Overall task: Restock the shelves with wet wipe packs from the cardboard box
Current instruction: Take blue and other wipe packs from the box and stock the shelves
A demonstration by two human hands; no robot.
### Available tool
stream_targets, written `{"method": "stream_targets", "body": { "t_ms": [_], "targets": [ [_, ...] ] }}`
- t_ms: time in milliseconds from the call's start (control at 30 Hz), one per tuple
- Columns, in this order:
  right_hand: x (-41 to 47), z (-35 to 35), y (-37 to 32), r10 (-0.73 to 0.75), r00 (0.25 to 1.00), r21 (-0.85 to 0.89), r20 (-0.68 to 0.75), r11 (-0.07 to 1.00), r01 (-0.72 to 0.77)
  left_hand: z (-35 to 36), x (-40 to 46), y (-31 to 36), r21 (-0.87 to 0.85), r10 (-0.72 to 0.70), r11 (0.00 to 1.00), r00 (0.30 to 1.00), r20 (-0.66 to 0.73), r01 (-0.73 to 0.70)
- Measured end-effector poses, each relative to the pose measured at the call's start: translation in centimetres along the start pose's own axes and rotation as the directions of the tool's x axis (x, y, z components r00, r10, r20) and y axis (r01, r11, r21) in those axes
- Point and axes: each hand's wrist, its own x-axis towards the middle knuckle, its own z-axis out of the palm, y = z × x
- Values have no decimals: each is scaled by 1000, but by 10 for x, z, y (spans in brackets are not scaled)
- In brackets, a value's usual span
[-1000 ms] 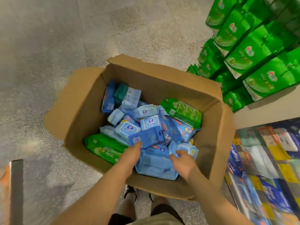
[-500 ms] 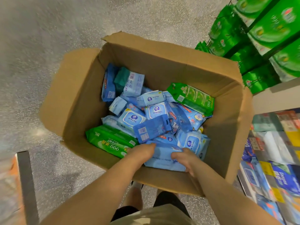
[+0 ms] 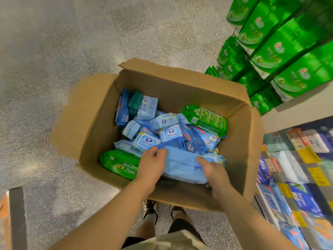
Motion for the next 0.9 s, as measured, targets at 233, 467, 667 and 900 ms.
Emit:
{"method": "stream_targets", "body": {
  "t_ms": [233,467,667,900],
  "targets": [
    [-77,-20,-42,-137,973,246,-186,952,181,-33,-39,68,-177,147,977,974,175,-116],
    [-158,-73,-73,-642,632,-17,-433,707,707,-62,-85,134,-424,269,896,919,289,-129],
    [-226,-105,-84,-760,464,101,-455,474,875,-64,-132,173,-413,354,888,871,340,-200],
    [-275,-156,-59,-723,372,60,-583,418,907,-45,-206,191,-238,503,863,727,468,-445]
  ]
}}
